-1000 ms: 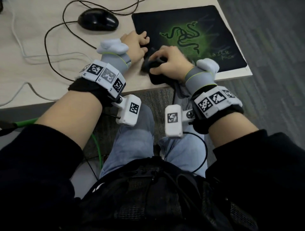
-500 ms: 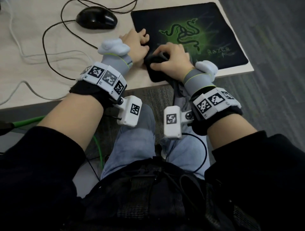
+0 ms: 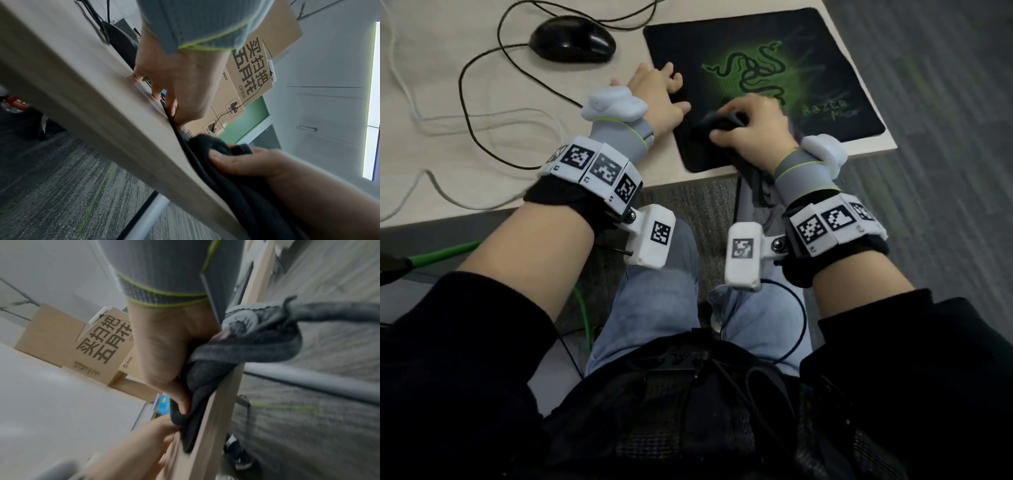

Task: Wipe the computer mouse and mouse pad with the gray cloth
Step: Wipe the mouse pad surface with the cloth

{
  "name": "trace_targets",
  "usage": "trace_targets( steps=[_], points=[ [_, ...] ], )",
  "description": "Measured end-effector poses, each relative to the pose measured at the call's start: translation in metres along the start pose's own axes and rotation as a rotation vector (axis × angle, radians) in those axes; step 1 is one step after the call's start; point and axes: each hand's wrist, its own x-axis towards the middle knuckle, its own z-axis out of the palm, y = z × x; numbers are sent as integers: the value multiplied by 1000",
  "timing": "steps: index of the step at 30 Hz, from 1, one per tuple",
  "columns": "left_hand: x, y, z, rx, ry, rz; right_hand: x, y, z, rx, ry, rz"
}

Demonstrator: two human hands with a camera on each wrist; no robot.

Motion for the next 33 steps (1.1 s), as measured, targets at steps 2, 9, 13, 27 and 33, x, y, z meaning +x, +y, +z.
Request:
trace_targets(
  steps=[2, 9, 13, 27, 33],
  points=[
    [0, -2, 0, -11, -9, 3, -4, -8, 8, 14, -110, -93],
    [-1, -5, 3, -51, -3, 14, -1, 22, -11, 113, 81, 43],
    [-2, -3, 1, -35, -1, 6, -8, 0, 3, 53, -138, -107],
    [-6, 3, 4, -7, -57, -36, -9, 18, -13, 43, 92, 40],
    [-5, 3, -1, -17, -99, -64, 6, 16, -28, 9, 543, 81]
  ],
)
